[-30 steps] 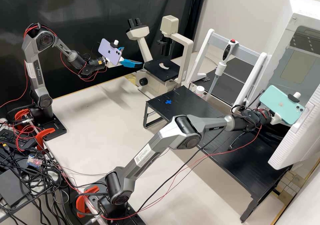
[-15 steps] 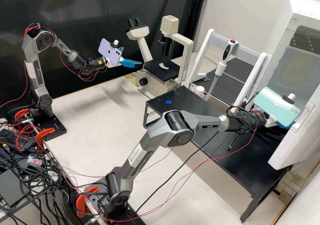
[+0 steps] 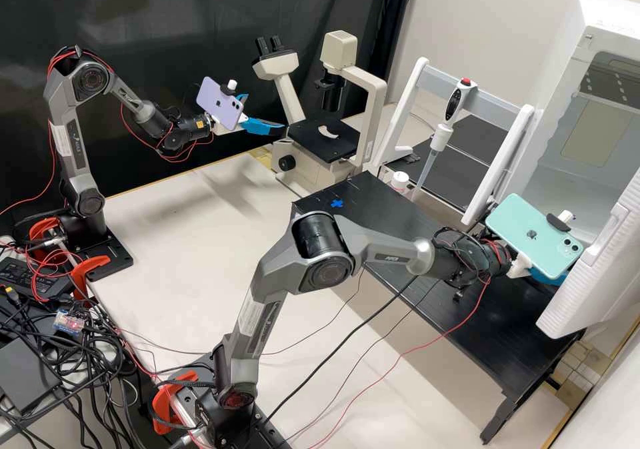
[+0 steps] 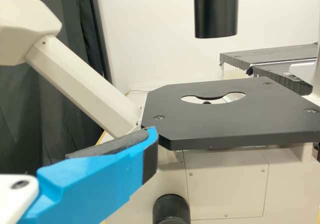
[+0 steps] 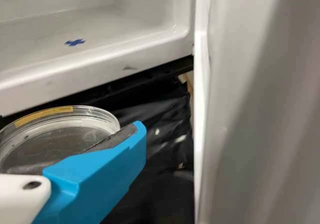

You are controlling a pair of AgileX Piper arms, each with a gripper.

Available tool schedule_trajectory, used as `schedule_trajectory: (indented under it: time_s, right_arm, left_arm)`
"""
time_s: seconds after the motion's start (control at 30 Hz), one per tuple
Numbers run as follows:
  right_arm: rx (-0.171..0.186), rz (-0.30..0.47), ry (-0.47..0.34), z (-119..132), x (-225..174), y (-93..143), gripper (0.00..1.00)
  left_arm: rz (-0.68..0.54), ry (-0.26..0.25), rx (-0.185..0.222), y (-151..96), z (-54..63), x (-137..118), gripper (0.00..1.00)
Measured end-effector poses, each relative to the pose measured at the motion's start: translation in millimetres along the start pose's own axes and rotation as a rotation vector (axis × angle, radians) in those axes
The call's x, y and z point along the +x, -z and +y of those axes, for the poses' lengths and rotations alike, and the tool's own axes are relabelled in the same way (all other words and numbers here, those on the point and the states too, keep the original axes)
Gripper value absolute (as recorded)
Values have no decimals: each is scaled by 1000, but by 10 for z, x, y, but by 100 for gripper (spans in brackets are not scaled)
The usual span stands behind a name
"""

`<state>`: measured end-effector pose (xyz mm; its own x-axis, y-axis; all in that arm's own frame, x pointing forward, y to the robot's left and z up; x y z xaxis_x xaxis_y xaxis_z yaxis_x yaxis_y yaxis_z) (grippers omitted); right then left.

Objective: Move the petri dish to the microscope

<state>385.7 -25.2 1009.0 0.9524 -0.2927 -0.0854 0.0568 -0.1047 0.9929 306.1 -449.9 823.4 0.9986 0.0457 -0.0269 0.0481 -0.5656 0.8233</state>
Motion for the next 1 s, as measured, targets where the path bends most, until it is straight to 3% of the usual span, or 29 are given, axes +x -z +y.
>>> schedule_trajectory:
  time_s: [0.23, 0.53, 0.73, 1.0]
  right_arm:
    - [-4, 47, 49, -111, -324, 13, 0]
    - [-47, 113, 76, -285, -795, 142, 0]
    - [-73, 172, 98, -504, -1104, 340, 0]
    - [-129, 306, 169, -885, -1453, 701, 0]
  left_arm:
    - [0, 0, 0, 0, 0, 0, 100]
    - [0, 0, 0, 0, 0, 0, 100]
    - [0, 0, 0, 0, 0, 0, 100]
    - [0, 0, 0, 0, 0, 0, 100]
